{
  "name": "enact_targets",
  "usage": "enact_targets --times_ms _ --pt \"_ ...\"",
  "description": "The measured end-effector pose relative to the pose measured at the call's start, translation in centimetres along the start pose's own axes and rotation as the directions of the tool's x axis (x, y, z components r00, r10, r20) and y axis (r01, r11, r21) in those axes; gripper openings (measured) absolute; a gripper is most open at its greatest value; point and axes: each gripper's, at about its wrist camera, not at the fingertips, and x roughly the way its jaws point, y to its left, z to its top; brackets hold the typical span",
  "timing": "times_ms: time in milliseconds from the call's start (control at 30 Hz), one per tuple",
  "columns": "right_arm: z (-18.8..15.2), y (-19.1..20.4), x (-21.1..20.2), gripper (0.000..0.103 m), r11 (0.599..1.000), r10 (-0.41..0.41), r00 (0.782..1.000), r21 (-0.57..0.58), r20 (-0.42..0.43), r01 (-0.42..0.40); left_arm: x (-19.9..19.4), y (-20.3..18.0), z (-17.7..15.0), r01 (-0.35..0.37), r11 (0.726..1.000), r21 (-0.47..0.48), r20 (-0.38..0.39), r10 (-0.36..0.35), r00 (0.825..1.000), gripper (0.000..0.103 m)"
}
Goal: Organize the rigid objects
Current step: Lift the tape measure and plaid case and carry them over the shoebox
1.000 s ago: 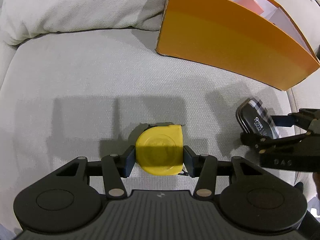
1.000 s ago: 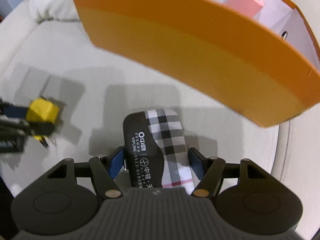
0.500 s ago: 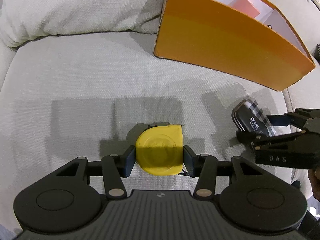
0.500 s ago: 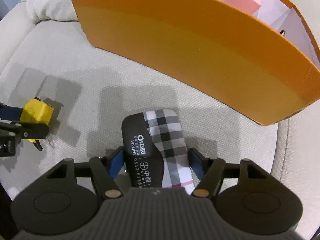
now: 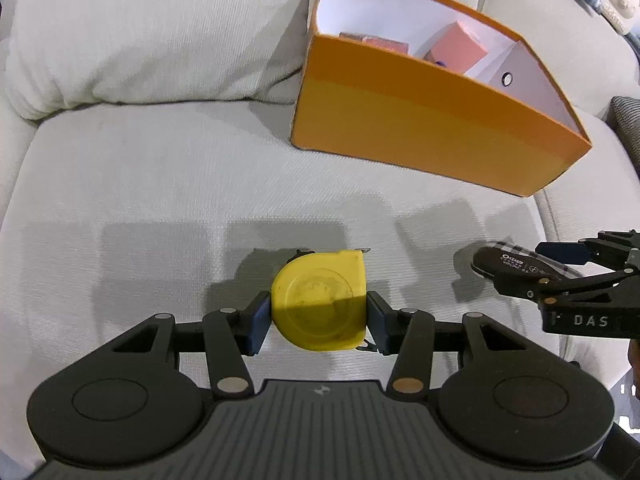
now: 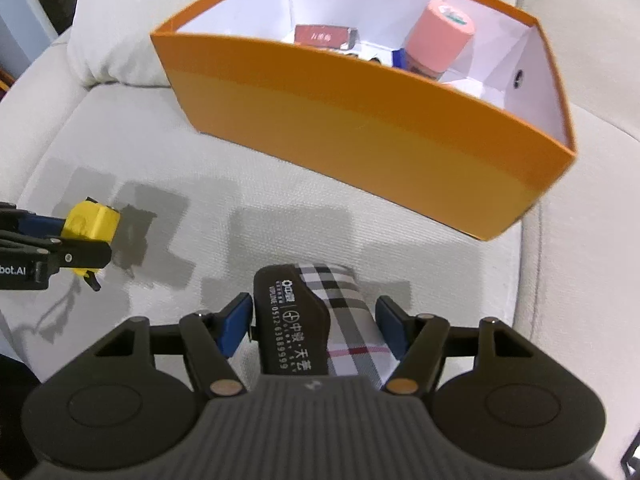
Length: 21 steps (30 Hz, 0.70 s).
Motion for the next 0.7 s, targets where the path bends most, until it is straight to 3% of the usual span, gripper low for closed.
enact_targets --times_ms 200,433,700 --pt "-0.3 -0.3 -2.2 0.068 0.999 0.028 0.999 0.033 0.034 -0.03 -1.6 -1.1 0.2 0.013 1.0 0.023 0.045 -0.014 0.999 0.057" --pt "-1.8 -1.0 -1.0 0.068 0.999 -0.023 0.999 0.041 0.036 0.021 -2.0 -2.2 0.5 0.025 0.999 0.026 0.059 -0.026 0.998 0.057" --pt "-3.7 -0.9 2.8 0.068 0.998 -0.066 0.993 0.015 -0.1 0.067 -1.6 -2.4 0.4 0.031 0.999 0.039 0.046 -0.032 0.998 0.057"
